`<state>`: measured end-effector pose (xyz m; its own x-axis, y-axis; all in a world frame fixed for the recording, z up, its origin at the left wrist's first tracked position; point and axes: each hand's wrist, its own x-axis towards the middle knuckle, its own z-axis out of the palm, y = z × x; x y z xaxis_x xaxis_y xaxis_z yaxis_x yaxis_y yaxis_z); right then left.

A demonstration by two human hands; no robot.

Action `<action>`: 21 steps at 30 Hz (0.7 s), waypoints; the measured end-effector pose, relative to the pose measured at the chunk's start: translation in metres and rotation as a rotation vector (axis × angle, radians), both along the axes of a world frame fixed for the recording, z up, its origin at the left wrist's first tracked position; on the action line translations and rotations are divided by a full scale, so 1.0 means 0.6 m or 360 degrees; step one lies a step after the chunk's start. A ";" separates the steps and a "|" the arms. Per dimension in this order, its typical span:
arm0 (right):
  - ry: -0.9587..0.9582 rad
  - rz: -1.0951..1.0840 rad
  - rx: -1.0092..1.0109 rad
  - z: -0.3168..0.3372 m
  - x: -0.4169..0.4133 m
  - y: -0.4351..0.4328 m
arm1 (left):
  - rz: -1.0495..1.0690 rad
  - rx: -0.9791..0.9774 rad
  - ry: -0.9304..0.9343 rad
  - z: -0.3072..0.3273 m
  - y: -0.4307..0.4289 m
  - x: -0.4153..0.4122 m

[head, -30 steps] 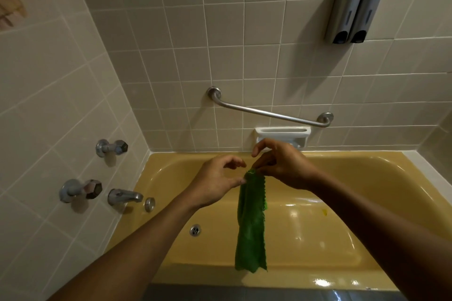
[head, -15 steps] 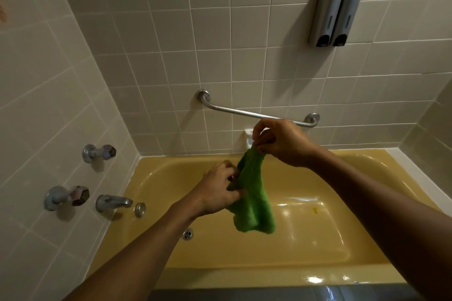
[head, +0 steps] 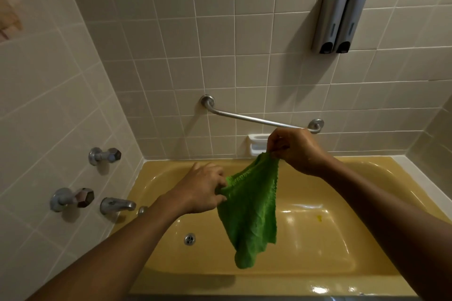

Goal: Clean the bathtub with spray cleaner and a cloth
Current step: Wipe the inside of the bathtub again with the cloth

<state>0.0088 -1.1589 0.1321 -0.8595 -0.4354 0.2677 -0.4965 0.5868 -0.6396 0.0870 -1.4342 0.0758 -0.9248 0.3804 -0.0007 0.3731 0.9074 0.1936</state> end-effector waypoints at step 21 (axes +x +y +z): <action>0.0030 -0.0001 0.0038 0.007 -0.003 0.010 | -0.0147 -0.0433 0.0105 0.089 -0.041 -0.001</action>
<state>0.0068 -1.1530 0.1366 -0.8547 -0.4413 0.2735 -0.5080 0.6020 -0.6161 0.0862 -1.4588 0.1293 -0.8877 0.4570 -0.0554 0.4602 0.8843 -0.0794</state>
